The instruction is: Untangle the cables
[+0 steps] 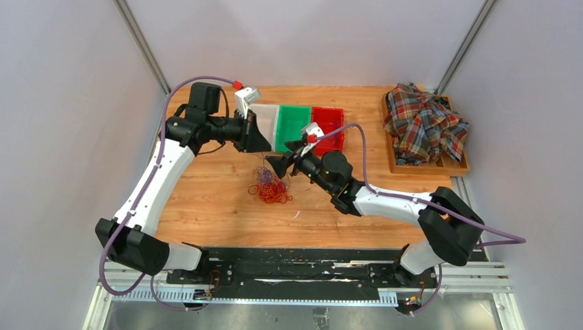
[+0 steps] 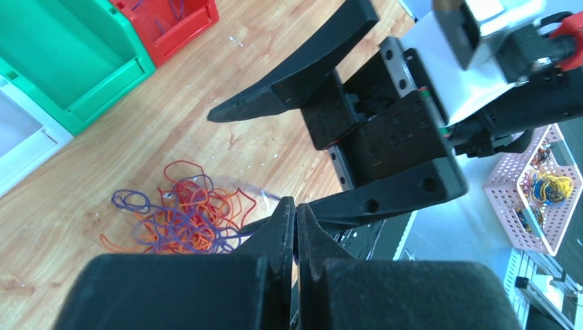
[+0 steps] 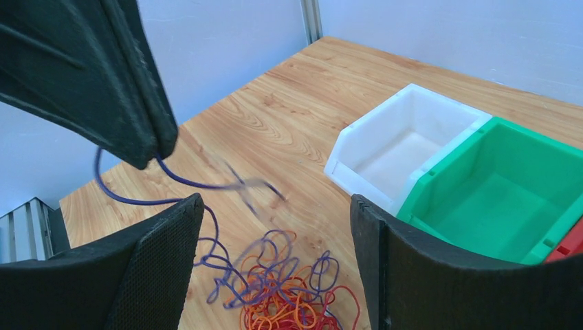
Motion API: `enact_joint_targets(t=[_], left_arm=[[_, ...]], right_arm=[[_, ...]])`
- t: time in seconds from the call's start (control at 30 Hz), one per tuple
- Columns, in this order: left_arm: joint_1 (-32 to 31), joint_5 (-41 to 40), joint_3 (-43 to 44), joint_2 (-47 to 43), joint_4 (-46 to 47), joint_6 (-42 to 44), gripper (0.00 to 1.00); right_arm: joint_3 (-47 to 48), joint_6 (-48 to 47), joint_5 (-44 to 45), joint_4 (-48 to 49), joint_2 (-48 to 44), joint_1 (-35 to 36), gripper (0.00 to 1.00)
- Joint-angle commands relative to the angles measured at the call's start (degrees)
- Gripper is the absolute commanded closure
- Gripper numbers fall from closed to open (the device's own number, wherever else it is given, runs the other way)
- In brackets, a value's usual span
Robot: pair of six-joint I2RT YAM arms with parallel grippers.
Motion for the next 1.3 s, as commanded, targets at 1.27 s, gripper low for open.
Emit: enact_joint_targets(t=[1.27], left_arm=[[-0.8,4.8,19.6,-0.2,-2.5,-4.4,0.99]], right_arm=[[-12.5,1.4,2.8,4.0,-7.2,-0.3,0.22]])
